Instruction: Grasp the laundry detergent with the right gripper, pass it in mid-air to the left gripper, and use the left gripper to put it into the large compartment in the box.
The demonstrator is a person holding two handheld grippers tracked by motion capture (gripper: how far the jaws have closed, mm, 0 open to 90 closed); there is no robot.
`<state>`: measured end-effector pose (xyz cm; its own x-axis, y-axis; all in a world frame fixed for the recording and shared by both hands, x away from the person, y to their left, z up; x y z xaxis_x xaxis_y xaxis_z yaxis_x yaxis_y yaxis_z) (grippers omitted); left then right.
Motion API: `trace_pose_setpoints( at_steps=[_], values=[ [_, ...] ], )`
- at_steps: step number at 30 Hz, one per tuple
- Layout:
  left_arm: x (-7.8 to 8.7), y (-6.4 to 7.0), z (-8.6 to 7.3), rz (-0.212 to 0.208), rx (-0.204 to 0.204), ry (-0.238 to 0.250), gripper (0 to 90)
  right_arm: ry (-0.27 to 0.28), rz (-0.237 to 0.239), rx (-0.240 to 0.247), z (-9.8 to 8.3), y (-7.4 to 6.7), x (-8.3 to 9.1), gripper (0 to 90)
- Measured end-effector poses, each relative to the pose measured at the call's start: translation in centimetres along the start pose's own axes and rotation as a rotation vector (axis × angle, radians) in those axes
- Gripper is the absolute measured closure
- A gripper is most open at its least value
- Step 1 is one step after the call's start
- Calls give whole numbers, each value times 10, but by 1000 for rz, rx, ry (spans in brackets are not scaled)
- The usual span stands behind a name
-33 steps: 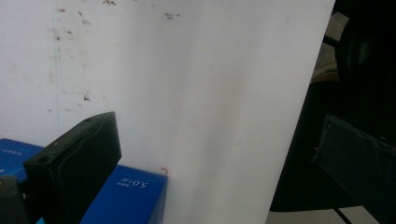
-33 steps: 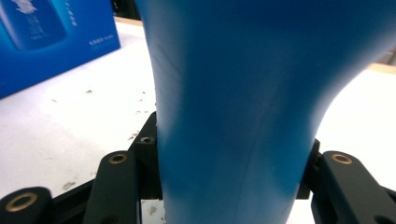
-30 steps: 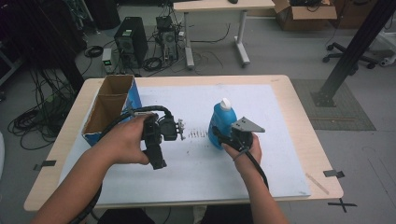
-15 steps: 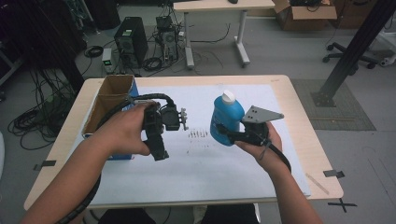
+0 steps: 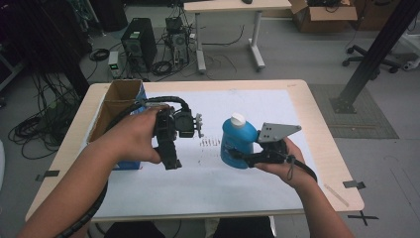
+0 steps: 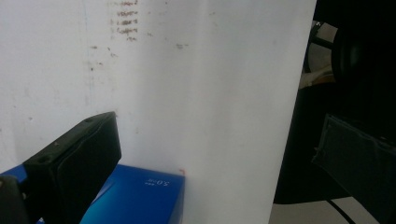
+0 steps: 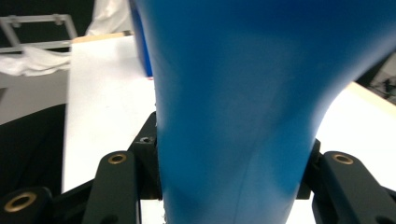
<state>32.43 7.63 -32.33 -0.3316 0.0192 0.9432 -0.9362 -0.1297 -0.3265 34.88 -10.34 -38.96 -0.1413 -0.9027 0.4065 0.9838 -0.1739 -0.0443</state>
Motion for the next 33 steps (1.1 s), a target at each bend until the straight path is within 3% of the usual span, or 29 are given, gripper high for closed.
trace_pose_setpoints(
  at_steps=[1,15,33],
  values=[
    [1,1,3,-2,-6,7,2,0,24,4,-3,-4,-3,459],
    [3,6,15,-1,-62,25,2,13,121,36,-14,-26,-29,459],
    [3,11,24,-13,-82,25,2,16,222,73,-12,-44,-58,459]
  ],
)
Point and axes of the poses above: each handheld gripper's, and its own axes: x roughly backward along the jaws, z roughly out of its top, y roughly to its right, the point moved 9 cm from there along -x, roughly forward along the jaws, and after that the axes turned 12 degrees about z, right-handed, at the moved point
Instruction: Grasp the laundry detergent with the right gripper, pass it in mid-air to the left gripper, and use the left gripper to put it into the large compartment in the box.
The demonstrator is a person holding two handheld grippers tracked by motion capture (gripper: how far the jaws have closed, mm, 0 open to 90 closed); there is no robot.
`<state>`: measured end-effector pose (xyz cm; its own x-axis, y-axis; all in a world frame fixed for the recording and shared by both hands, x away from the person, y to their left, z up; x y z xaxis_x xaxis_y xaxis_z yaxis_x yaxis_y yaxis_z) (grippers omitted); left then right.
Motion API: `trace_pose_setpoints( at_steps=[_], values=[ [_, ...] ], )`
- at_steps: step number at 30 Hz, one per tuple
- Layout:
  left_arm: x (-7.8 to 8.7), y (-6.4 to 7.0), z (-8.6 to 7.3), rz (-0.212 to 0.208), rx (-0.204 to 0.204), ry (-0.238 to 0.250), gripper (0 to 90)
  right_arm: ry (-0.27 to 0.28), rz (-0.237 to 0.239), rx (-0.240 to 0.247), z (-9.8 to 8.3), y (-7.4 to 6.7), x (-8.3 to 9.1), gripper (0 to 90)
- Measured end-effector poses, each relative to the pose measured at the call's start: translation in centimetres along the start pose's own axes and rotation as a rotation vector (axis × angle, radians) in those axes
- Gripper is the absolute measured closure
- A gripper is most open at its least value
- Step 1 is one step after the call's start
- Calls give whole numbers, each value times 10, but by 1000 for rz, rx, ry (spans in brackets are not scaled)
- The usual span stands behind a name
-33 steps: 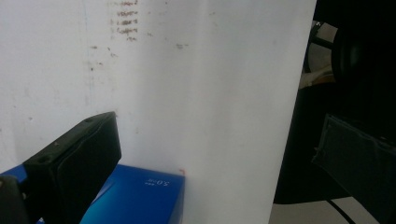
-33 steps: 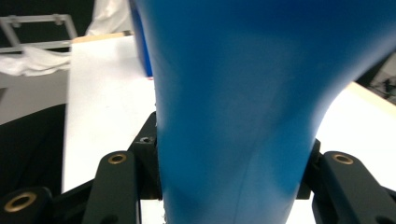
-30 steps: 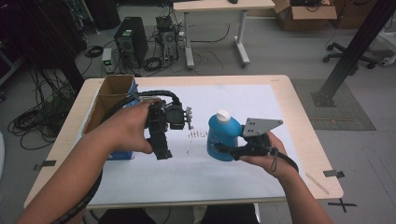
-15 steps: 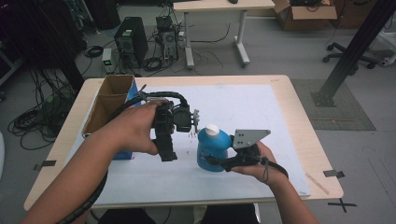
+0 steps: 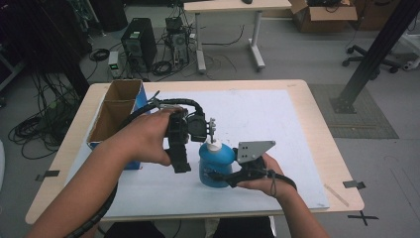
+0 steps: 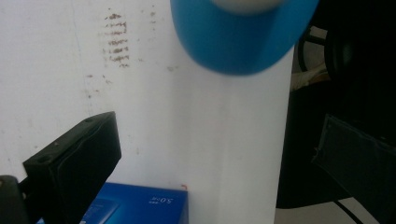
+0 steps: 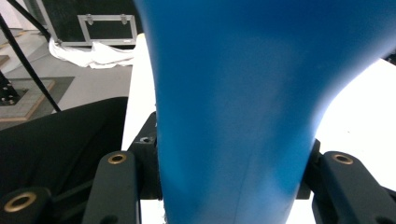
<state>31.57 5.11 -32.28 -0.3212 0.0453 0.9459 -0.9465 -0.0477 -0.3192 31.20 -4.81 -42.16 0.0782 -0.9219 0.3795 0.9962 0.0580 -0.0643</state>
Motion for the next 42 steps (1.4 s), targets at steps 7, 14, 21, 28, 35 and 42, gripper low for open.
trace_pose_setpoints(
  at_steps=[7,14,21,28,35,42],
  values=[
    [0,2,3,1,-16,-6,2,-3,26,12,3,-1,-15,459],
    [0,4,6,-7,-21,-3,2,-16,43,15,3,-2,-25,458],
    [-4,8,8,-18,-33,-7,2,-14,48,15,6,-1,-34,458],
    [-9,12,9,-23,-53,-12,2,-8,51,20,11,0,-40,458],
    [-11,12,10,-14,-63,-18,6,-11,54,25,12,0,-43,458],
    [-14,12,10,-19,-77,-18,51,-9,52,27,14,1,-45,458]
  ],
)
Point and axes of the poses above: each handheld gripper's, and its own axes: x roughly backward along the jaws, z roughly out of its top, y roughly to its right, the point moved 9 cm from there along -x, roughly forward along the jaws, and after that the axes turned 12 degrees about z, right-handed, at the moved point
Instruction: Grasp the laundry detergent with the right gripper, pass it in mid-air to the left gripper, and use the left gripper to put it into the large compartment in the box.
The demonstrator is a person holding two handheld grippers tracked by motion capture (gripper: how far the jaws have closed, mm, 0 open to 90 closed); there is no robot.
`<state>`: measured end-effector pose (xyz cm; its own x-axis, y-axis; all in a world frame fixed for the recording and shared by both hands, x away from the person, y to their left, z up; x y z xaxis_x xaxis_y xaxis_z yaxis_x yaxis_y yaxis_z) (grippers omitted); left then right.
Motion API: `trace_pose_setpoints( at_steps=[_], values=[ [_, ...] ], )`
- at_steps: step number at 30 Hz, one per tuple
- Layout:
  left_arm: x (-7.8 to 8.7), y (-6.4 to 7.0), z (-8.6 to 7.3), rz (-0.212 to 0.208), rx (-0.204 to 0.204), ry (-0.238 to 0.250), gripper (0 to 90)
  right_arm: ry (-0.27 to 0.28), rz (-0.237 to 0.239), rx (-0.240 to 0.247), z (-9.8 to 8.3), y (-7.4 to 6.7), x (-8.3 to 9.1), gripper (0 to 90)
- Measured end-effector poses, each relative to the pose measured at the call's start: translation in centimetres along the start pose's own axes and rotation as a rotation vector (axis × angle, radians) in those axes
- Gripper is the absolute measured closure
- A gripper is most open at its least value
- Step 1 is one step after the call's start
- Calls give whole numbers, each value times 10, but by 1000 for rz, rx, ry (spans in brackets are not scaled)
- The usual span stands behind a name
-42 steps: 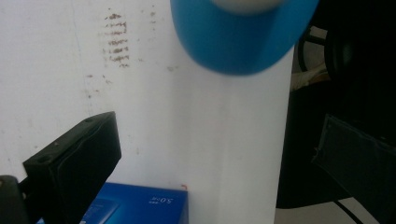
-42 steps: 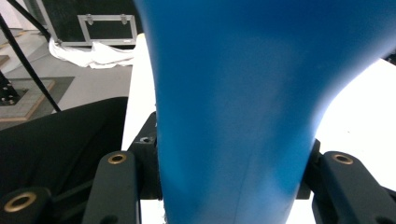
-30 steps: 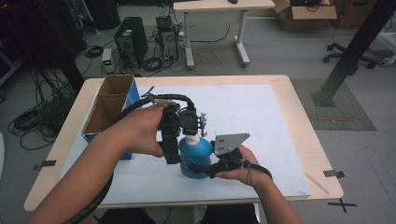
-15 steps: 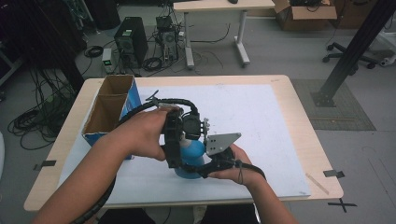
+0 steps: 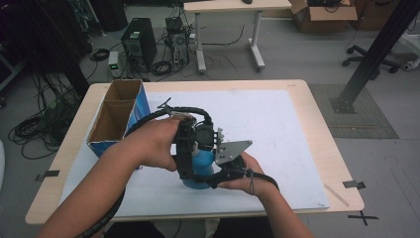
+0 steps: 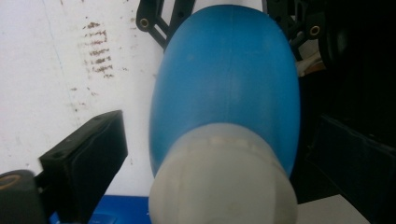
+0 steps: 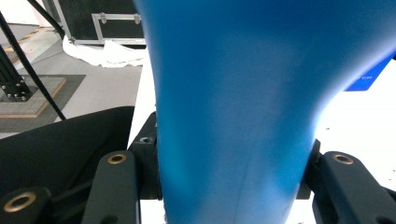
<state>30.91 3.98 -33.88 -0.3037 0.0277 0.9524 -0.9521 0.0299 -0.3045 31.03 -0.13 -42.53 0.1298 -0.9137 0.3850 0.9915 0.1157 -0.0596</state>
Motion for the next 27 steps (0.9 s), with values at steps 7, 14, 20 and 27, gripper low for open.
trace_pose_setpoints(
  at_steps=[7,14,20,27],
  values=[
    [-2,1,-1,-2,-17,-16,107,-1,-2,5,1,1,-2,458],
    [0,1,-2,1,-18,-12,152,-6,1,5,3,1,-1,458],
    [1,1,0,7,-17,-4,178,1,-2,6,6,0,1,458],
    [3,1,1,14,-24,-2,236,0,-2,12,9,-1,2,458]
  ],
)
Point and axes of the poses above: each handheld gripper's, and its own axes: x roughly backward along the jaws, z roughly out of its top, y roughly to its right, the point moved 9 cm from there along -x, roughly forward along the jaws, and after that the axes turned 12 degrees about z, right-handed, at the moved point
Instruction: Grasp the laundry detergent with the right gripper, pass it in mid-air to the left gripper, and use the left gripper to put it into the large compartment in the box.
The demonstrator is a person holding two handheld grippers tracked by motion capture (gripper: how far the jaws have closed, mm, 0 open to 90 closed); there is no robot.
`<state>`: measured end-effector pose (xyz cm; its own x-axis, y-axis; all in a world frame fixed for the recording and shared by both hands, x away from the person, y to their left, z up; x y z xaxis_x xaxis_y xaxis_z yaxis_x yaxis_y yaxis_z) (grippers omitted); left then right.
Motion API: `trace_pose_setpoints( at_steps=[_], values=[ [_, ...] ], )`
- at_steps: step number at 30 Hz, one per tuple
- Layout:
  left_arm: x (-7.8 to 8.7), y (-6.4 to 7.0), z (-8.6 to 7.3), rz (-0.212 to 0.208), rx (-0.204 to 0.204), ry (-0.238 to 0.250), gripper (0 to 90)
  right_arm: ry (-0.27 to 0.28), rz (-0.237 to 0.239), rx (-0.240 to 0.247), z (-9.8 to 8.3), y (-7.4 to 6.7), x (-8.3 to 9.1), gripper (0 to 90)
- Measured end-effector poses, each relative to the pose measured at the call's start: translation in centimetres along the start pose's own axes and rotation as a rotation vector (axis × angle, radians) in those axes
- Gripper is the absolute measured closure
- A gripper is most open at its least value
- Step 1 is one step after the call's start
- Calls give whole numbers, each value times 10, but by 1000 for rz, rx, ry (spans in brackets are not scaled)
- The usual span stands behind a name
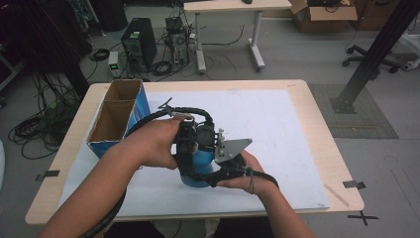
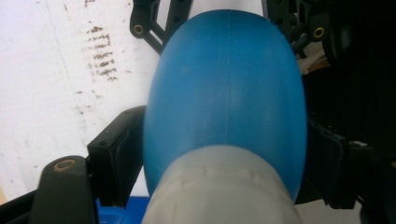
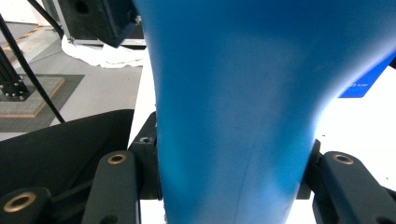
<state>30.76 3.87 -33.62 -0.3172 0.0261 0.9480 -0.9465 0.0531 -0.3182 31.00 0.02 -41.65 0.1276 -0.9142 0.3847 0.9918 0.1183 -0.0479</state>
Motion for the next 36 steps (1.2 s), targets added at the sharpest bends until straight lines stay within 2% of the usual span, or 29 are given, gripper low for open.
trace_pose_setpoints(
  at_steps=[13,20,26,29,36],
  values=[
    [-1,2,0,-1,-3,-8,286,3,3,1,0,-1,-1,458],
    [-1,2,0,-9,-3,-17,359,-1,3,1,0,-2,-2,458],
    [0,1,-1,5,-14,-16,376,3,3,2,0,-3,-2,458],
    [0,2,-1,29,-15,-35,377,3,-2,11,1,-2,-2,458],
    [4,3,-3,37,-32,-85,383,2,-13,33,3,-2,-3,450]
  ],
)
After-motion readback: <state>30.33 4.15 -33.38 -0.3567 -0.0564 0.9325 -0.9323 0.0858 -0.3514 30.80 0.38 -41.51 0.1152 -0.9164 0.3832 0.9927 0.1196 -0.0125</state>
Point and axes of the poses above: each handheld gripper's, and its own axes: x roughly backward along the jaws, z roughly out of its top, y roughly to its right, the point moved 9 cm from there along -x, roughly forward along the jaws, and after that the axes turned 12 degrees about z, right-handed, at the moved point
